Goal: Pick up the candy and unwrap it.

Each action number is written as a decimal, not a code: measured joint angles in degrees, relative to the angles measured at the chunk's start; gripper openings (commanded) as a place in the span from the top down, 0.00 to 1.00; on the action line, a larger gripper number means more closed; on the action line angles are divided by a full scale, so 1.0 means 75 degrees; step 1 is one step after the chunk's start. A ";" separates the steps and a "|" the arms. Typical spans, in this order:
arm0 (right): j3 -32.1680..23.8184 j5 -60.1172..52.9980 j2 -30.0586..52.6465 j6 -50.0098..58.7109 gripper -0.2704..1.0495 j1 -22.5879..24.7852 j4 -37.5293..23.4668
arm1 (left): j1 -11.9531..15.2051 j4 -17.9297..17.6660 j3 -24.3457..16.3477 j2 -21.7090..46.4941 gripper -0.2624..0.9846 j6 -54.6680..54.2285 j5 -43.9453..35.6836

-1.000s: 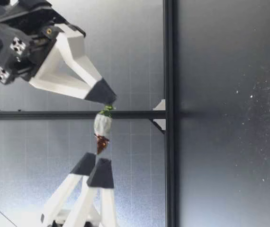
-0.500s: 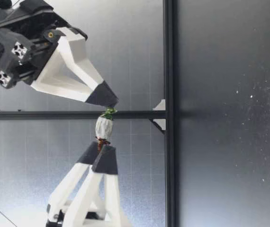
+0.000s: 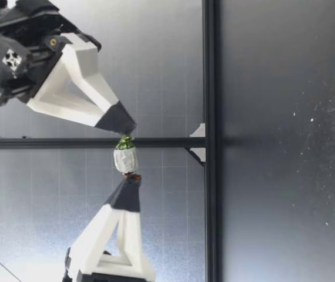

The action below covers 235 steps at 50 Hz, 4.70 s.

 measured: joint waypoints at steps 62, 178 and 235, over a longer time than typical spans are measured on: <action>0.2285 -0.3703 -0.1313 -0.0785 0.75 0.0164 -0.0609 | 0.0000 0.0035 0.0211 -0.0492 0.92 -0.2602 -0.0152; 0.2531 -0.5602 -0.1137 0.0035 0.96 0.0410 -0.1383 | -0.0059 0.0035 -0.0047 -0.0246 0.92 -0.6152 -0.0223; 0.3035 -0.7289 -0.1195 -0.5391 0.37 0.0398 -0.2391 | -0.0047 -0.0234 -0.0012 -0.0258 0.92 -1.1777 -0.0937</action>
